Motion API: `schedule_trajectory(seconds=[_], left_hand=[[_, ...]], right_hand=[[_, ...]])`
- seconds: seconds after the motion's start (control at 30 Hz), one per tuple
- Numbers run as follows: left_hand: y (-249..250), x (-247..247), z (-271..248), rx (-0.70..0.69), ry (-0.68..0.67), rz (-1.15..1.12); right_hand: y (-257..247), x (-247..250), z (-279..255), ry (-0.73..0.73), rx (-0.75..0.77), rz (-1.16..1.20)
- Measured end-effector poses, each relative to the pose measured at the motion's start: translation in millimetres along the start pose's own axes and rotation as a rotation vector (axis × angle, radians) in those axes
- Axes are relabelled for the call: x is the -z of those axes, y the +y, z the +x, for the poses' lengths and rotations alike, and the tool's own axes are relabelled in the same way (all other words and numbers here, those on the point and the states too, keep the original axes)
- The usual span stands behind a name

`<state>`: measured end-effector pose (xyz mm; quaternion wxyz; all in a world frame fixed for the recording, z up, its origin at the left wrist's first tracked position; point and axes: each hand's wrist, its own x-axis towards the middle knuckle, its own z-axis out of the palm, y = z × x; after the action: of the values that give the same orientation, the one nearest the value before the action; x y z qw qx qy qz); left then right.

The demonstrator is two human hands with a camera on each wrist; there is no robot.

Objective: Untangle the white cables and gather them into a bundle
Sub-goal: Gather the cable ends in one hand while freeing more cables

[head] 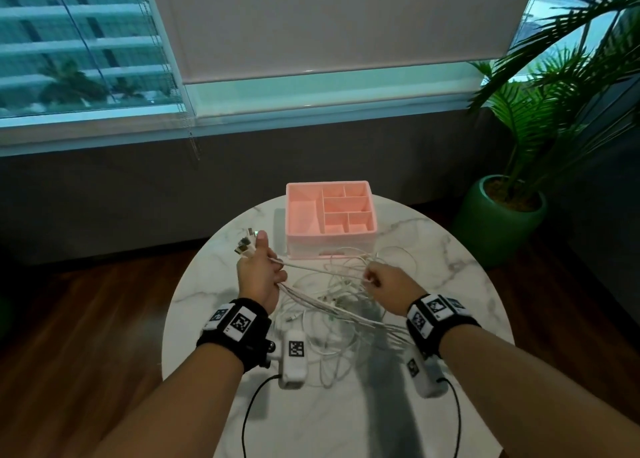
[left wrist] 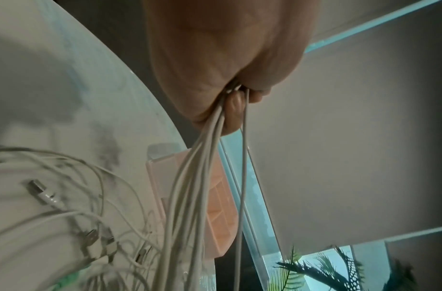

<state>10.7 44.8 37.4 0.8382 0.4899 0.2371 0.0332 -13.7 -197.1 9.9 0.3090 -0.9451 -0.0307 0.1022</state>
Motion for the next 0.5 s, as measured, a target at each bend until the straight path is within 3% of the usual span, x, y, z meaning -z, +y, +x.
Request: schedule_trajectory(seconds=[0.1,0.4,0.5], left_hand=[[-4.1,3.1,0.2,-0.016,-0.031,-0.013],[10.1,-9.3,-9.3,0.002,-0.156,-0.076],[21.0,-2.4,-7.7,-0.003,-0.181,-0.02]], right_hand=[[29.1,4.8,-4.4,-0.011,-0.075,-0.042],[38.3,-16.5,-5.0,-0.106,-0.137,-0.289],[56.1,-11.5,-10.6,-0.081,-0.246,-0.233]])
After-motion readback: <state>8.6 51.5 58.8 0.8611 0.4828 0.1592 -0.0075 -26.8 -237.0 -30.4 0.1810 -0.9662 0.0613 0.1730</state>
